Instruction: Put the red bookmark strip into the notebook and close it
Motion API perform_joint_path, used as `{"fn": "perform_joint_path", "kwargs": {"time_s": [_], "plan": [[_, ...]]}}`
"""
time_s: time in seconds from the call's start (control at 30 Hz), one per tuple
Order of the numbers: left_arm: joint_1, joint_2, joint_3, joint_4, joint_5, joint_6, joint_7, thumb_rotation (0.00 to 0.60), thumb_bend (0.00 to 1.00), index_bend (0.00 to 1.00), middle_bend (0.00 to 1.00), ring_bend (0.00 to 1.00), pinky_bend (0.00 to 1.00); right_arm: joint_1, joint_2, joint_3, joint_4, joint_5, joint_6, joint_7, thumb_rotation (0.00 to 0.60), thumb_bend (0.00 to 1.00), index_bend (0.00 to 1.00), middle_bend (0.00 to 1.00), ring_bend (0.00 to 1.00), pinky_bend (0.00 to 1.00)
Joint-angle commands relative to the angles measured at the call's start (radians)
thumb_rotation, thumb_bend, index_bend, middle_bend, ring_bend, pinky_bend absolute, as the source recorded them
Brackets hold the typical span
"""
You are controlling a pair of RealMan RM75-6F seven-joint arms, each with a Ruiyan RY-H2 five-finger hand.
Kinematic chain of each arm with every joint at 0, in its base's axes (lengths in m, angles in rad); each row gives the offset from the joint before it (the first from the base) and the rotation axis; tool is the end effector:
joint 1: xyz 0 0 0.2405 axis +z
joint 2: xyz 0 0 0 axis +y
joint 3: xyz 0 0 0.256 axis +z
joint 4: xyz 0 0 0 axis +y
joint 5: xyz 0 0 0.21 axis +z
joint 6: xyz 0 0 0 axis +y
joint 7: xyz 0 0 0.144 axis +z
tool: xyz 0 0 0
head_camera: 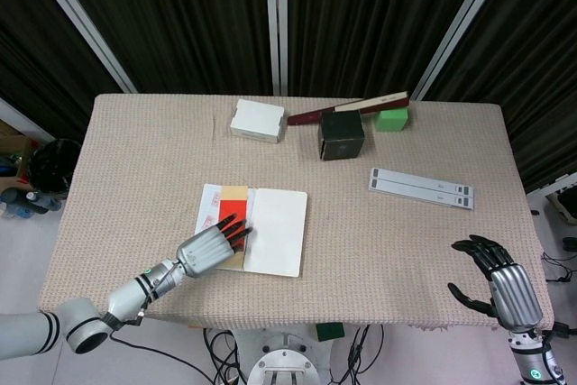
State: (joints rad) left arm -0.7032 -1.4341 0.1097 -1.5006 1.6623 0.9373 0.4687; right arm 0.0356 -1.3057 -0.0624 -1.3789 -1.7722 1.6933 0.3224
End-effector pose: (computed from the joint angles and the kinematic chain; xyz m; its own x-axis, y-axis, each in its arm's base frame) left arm -0.1795 0.2604 -0.0265 0.8384 0.0187 0.5448 0.3386 -0.8011 -0.4935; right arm -0.3037 -0.1385 0.1142 0.1166 -0.0074 0.9931 -0.9610 -0.2533 0.1110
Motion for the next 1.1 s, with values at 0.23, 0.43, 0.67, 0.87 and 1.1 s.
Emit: {"fn": "perform_joint_path", "kwargs": {"time_s": [0.23,0.43,0.67,0.87,1.1], "plan": [[0.012,0.009,0.006,0.004,-0.011,-0.006,0.005,0.6,0.58,0.37,0.07,0.03,0.1,-0.002,0.001,0.0,-0.001,0.001,0.003,0.0,0.6,0.18,0.29,0.27,0.17,0.23],[0.021,0.025,0.012,-0.005,-0.006,0.004,0.006,0.6,0.58,0.37,0.07,0.03,0.1,-0.003,-0.001,0.0,0.002,0.002,0.004,0.003,0.6,0.18,0.29,0.27,0.17,0.23],[0.016,0.039,-0.038,-0.028,-0.006,0.054,-0.032,0.6,0.58,0.37,0.07,0.03,0.1,-0.005,0.0,0.002,0.003,0.003,0.01,0.005,0.6,0.18,0.29,0.27,0.17,0.23],[-0.001,0.001,-0.134,0.046,-0.114,0.044,-0.103,0.6,0.58,0.33,0.07,0.03,0.1,-0.007,0.004,0.001,-0.002,0.001,0.014,0.003,0.6,0.18,0.29,0.27,0.17,0.23],[-0.022,-0.06,-0.18,0.165,-0.25,-0.038,-0.094,0.6,0.58,0.33,0.07,0.03,0.1,-0.013,0.001,0.001,0.004,0.008,0.016,0.01,0.6,0.18,0.29,0.27,0.17,0.23]]}}
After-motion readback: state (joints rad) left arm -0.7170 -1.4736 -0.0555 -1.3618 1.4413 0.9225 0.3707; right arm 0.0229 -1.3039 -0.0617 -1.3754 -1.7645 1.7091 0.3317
